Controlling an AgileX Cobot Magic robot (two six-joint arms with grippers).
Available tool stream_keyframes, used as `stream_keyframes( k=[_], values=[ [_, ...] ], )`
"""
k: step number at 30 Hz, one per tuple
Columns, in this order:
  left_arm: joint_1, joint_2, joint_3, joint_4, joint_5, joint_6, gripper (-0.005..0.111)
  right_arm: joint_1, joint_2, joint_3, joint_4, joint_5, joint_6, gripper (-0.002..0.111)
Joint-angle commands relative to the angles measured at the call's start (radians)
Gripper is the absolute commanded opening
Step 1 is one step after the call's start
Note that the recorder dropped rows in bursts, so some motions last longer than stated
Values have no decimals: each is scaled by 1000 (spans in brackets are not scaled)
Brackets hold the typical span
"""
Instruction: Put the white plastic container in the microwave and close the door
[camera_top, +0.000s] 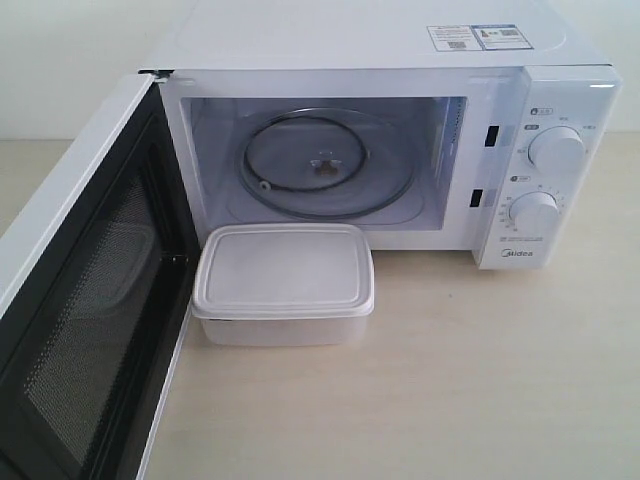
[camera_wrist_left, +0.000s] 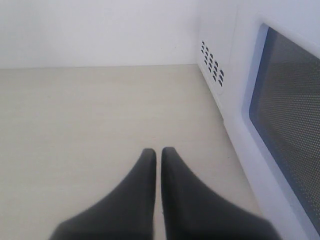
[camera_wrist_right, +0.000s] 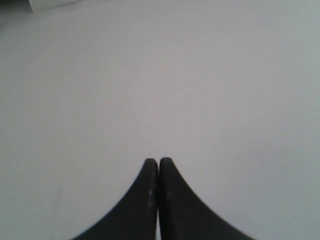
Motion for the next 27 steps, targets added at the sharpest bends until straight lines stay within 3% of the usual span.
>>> stream_keyframes(
  k=[1, 6, 10, 14, 18, 27],
  values=[
    [3, -3, 3, 0, -7, 4, 4, -3, 39, -199, -28, 374, -15, 0],
    [3, -3, 3, 0, -7, 4, 4, -3, 164, -403, -117, 898, -11, 0],
    [3, -3, 3, 0, -7, 4, 4, -3, 257, -430, -99, 1068, -13, 0],
    [3, -3, 3, 0, -7, 4, 4, -3, 350, -426, -38, 1087, -13, 0],
    [3, -3, 3, 0, -7, 4, 4, -3, 445, -426, 132, 1031, -40, 0],
    [3, -3, 3, 0, -7, 4, 4, 33, 592, -426, 528, 1082, -46, 0]
  ],
)
